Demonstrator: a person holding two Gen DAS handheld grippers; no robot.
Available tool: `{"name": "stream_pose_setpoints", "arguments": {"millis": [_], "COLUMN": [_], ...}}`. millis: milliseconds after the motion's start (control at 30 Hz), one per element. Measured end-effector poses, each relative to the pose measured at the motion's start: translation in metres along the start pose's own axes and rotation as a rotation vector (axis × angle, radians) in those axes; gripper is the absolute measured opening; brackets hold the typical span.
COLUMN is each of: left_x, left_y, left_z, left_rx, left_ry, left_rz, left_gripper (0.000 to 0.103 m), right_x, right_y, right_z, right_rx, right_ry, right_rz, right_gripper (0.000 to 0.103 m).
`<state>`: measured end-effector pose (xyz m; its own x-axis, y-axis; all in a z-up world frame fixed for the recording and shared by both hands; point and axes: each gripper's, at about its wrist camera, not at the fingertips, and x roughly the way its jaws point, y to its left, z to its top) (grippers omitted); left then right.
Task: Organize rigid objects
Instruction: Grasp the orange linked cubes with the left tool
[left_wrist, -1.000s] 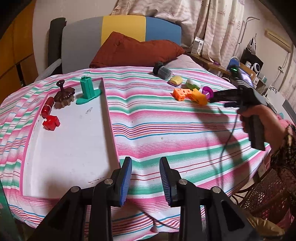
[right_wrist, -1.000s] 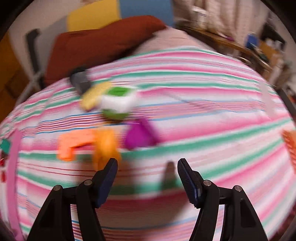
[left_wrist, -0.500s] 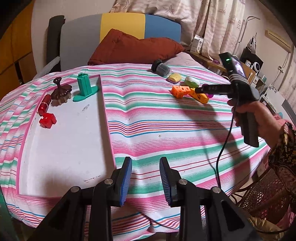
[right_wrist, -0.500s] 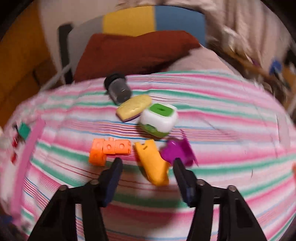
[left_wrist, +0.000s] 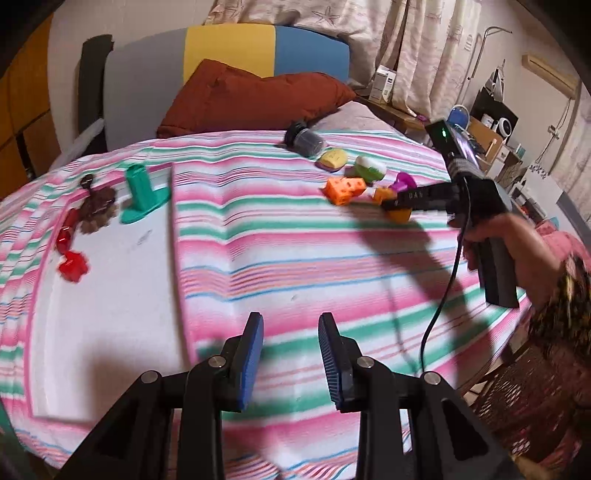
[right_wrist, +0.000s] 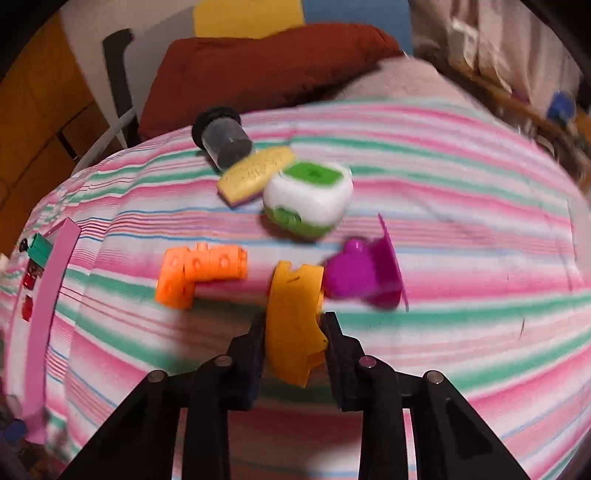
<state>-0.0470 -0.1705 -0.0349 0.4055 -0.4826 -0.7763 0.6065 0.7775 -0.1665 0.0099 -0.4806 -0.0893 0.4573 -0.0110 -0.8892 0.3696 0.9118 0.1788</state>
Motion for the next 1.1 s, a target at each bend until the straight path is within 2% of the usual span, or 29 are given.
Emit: {"name": "stream_pose_setpoints", "arguments": {"millis": [200, 400, 600, 733, 900, 1100], "left_x": [0.025, 0.073, 0.126, 0.156, 0.176, 0.197], "left_y": [-0.029, -0.064, -0.080, -0.091, -0.100, -0.110], "left_z": [0.041, 0.088, 0.126, 0.135, 0.143, 0.150], "left_rx": [0.036, 0.162, 0.220, 0.289, 0.396, 0.488], "left_ry": [0.002, 0.018, 0.084, 0.113, 0.116, 0.124], "left_rz": [-0.030, 0.038, 0.068, 0.119, 0.101, 0.134], "left_gripper": [0.030, 0.031, 0.035, 0.035, 0.036, 0.037], "right_x": [-0.003, -0.012, -0.011, -0.014, -0.012, -0.012], "right_y": [-0.020, -0.028, -0.037, -0.044, -0.048, -0.049], "right_z": [-0.003, -0.005, -0.003, -0.003, -0.001, -0.001], "right_rx": [0.165, 0.131, 0.159, 0.185, 0.220, 0.230], "right_ry": [0.021, 0.042, 0.057, 0.066, 0.072, 0.076], "right_rz": [0.077, -0.032, -0.006, 0.017, 0.041, 0.046], "right_gripper": [0.030, 0.030, 0.030, 0.030, 0.030, 0.030]}}
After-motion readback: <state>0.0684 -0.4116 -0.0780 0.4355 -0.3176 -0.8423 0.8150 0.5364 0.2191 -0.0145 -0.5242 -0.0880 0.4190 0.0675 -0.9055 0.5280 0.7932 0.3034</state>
